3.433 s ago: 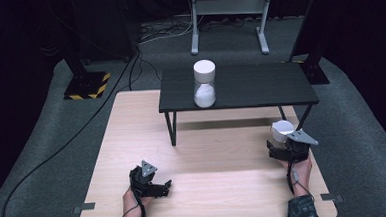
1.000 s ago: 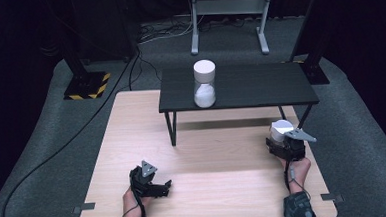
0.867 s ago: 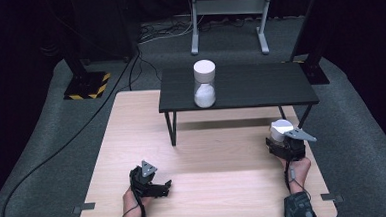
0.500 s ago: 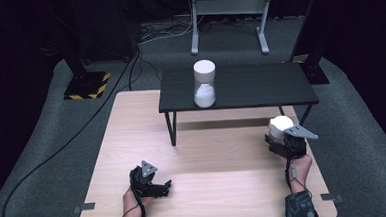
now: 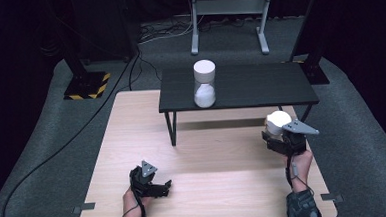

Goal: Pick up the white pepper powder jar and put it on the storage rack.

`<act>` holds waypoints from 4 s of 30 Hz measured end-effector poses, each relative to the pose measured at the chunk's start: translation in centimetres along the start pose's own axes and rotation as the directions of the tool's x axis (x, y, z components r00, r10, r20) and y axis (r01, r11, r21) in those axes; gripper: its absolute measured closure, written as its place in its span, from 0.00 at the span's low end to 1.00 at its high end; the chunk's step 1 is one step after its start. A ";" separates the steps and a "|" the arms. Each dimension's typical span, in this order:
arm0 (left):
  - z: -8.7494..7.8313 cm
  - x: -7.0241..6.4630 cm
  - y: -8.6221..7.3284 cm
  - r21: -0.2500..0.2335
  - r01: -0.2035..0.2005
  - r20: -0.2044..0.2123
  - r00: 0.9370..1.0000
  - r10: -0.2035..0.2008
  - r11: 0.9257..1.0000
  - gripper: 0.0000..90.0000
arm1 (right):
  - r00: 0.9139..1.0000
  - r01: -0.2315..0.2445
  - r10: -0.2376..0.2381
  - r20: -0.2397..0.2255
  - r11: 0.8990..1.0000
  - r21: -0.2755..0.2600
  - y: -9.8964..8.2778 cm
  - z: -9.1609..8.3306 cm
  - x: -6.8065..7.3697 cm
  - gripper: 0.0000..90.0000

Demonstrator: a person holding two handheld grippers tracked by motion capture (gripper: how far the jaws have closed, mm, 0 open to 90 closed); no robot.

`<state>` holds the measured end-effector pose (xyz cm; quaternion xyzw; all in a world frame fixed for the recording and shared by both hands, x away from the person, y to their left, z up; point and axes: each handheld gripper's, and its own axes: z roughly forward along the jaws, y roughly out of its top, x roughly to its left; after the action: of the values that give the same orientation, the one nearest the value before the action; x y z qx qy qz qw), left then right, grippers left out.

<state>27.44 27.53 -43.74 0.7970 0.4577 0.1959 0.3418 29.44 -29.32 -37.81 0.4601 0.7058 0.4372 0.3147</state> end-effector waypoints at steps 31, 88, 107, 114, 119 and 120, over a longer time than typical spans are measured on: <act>0.0 0.0 0.0 -0.002 0.001 0.000 1.000 -0.001 1.000 0.01 | 0.995 0.029 -0.029 -0.098 1.000 0.006 5.5 -2.0 0.3 0.33; 0.0 0.0 0.0 -0.002 -0.001 0.002 1.000 0.001 1.000 0.02 | 0.986 0.106 -0.111 -0.122 0.993 -0.041 13.1 -3.5 0.5 0.33; 0.0 0.0 0.0 -0.003 -0.001 0.003 1.000 0.001 1.000 0.02 | 0.985 0.110 -0.111 -0.128 0.994 -0.016 15.8 -1.3 0.6 0.33; 0.0 0.0 0.0 -0.003 -0.003 0.003 1.000 0.003 1.000 0.02 | 0.984 0.113 -0.112 -0.136 0.994 -0.002 16.7 -0.2 0.8 0.33; 0.0 0.0 -0.1 -0.003 -0.002 0.003 1.000 0.002 1.000 0.02 | 0.984 0.113 -0.111 -0.138 0.994 0.007 17.1 0.3 0.9 0.33; 0.0 0.0 0.0 -0.003 -0.003 0.003 1.000 0.003 1.000 0.02 | 0.984 0.114 -0.112 -0.137 0.993 0.009 17.2 0.4 1.0 0.33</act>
<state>27.41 27.57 -43.76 0.7975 0.4559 0.1956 0.3435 35.89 -24.94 -22.42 0.3909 0.7543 0.4429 0.2863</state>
